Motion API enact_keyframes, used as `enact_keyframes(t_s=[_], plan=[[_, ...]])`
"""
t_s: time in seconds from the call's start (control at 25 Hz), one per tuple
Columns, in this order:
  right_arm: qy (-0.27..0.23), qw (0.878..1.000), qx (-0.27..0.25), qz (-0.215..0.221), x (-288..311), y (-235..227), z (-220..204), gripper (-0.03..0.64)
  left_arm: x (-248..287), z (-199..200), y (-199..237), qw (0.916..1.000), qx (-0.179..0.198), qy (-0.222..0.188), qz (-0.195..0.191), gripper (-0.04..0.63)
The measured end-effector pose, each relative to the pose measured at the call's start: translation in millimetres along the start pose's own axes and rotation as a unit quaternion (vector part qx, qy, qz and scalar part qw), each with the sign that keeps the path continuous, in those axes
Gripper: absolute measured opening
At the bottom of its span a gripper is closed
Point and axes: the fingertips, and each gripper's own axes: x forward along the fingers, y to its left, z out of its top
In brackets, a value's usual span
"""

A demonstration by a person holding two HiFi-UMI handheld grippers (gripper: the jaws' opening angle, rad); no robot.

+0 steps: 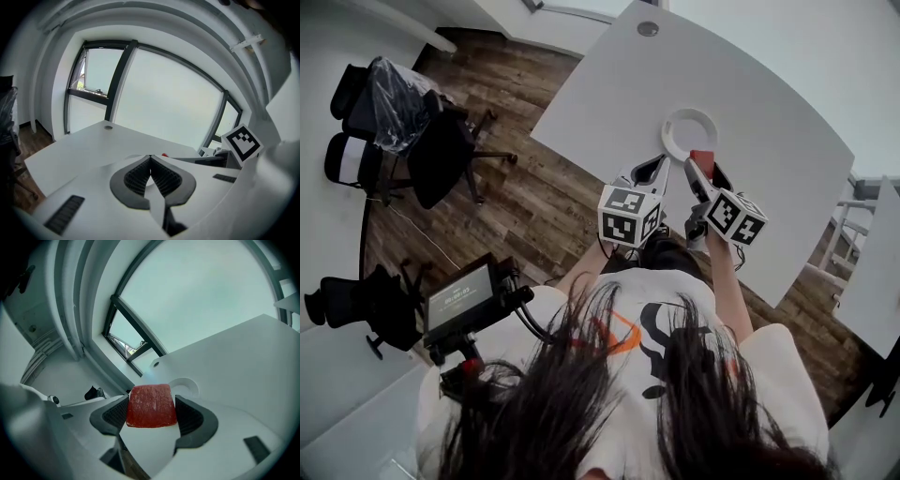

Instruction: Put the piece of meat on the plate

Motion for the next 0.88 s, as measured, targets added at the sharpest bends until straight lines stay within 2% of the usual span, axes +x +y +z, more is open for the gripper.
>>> enact_keyframes(t_s=[0.2,0.48,0.72,0.88], plan=[[0.023,0.999,-0.027,-0.012,34,-20,1,0.314,14,7,-2,0.9999,0.014,-0.001,-0.008,0.006],[0.066,0.993,-0.092,-0.041,74,-39,-6,0.314,22,10,3,1.0000,-0.006,0.003,-0.002,0.006],[0.099,0.977,-0.180,-0.063,90,-47,-14,0.314,21,7,1,1.0000,-0.006,0.006,0.002,0.006],[0.112,0.966,-0.219,-0.073,97,-52,-16,0.314,21,6,2,0.9999,-0.006,0.007,0.005,0.006]])
